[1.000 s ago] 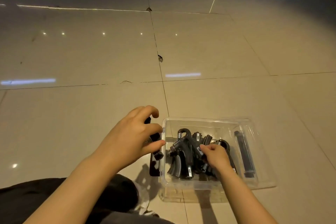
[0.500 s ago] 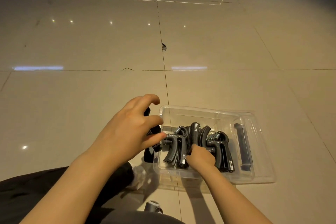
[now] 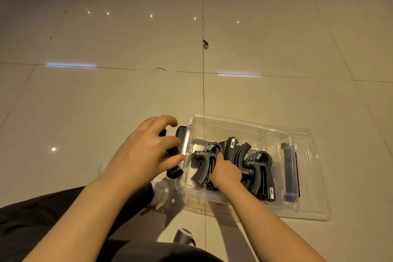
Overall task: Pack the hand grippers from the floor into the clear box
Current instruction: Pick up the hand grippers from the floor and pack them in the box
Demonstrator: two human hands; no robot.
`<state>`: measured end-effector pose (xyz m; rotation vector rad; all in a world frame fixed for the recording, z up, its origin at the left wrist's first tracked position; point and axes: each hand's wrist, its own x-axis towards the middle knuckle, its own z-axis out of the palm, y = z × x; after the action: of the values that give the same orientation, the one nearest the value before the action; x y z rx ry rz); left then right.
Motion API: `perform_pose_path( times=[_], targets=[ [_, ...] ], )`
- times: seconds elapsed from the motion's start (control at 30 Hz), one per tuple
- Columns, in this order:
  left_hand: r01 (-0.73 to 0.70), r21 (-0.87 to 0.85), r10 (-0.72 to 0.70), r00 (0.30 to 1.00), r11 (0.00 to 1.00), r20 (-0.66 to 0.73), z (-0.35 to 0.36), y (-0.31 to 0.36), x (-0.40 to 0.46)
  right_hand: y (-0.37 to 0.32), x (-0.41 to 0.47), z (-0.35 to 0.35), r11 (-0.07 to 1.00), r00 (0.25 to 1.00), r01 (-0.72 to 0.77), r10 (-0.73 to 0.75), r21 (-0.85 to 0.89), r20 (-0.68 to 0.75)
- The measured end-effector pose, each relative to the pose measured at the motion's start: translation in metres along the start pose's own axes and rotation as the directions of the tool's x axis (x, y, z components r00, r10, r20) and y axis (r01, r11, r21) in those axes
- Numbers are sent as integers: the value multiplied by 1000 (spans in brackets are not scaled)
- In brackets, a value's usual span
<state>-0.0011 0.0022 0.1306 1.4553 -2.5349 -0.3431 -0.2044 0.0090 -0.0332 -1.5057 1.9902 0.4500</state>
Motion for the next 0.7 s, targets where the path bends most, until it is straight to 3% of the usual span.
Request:
perform_pose_path(
  times=[0.23,0.4,0.5,0.57,0.63,0.7],
  targets=[
    [-20,-31,19,999,999,-27,2,9,10,5,2,2,995,998,70,-70,-66,2],
    [47,-109,-54,996,993,-64,5,8,17,9,2,-1,992,995,98,-99,-73,-3],
    [94,-203,-119,987,975,-111,8,14,20,20,-12,-16,972,972,231,-230,28,-42],
    [117,-283,-171,970,952,-175,10,20,23,30,-33,-34,895,943,333,-313,298,-115],
    [104,-320,-184,956,942,-230,9,27,27,37,-62,-53,708,913,402,-355,580,-200],
    [22,-257,-92,960,966,-266,8,34,29,38,-90,-66,481,897,415,-359,773,-258]
  ],
)
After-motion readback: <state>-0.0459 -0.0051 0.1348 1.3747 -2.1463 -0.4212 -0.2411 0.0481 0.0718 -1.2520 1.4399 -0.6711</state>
